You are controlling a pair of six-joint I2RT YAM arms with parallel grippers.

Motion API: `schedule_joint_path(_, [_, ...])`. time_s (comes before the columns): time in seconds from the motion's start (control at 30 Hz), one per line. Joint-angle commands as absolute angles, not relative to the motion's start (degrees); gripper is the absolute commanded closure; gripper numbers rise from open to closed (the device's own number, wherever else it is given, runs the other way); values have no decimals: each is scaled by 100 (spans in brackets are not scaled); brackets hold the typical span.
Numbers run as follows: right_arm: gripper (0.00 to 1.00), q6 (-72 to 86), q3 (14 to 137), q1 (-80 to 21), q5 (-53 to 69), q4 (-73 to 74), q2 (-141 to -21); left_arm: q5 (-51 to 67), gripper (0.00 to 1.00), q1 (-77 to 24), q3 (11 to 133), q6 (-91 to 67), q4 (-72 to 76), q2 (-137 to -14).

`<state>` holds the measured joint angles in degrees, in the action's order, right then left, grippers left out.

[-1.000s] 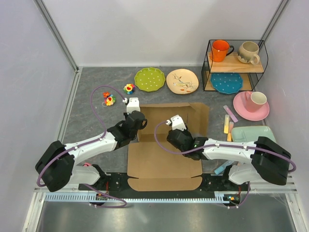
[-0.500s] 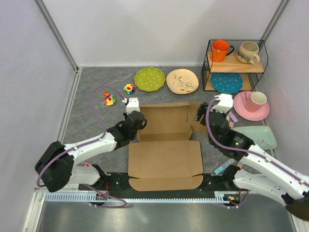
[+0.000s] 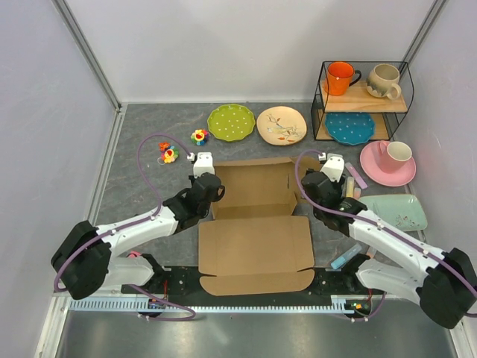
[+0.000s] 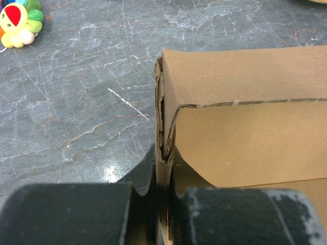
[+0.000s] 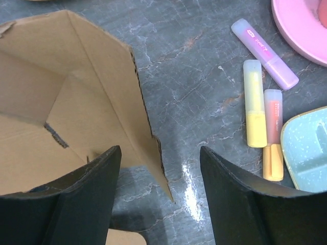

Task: Fold the paper box

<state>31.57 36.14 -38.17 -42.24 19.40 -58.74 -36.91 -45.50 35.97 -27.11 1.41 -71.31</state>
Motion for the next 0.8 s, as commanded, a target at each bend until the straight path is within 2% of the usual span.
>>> schedule_joint_path(0.0, [33,3252,3770,-3630,-4078,1582,-6169,-3595,98,-4597,3410,-2487,-290,-7110])
schedule_joint_path(0.07, [39,3208,3718,-3595,-3894,1381,-6161,-3603,98,-4605,3393,-2461,-229,-7093])
schedule_joint_path(0.2, [63,3129,3586,-3586,-3473,1046,-5854,-3682,98,-4632,3296,-2373,-18,-7058])
schedule_joint_path(0.3, [74,3120,3533,-3586,-3138,958,-5590,-3814,98,-4649,3278,-2312,254,-7101])
schedule_joint_path(0.47, [84,3260,3490,-3586,-2787,1134,-5414,-3963,98,-4676,3462,-2110,439,-7356])
schedule_joint_path(0.77, [87,3568,3209,-3603,-1987,1064,-5300,-4104,98,-4799,3515,-1881,923,-7611])
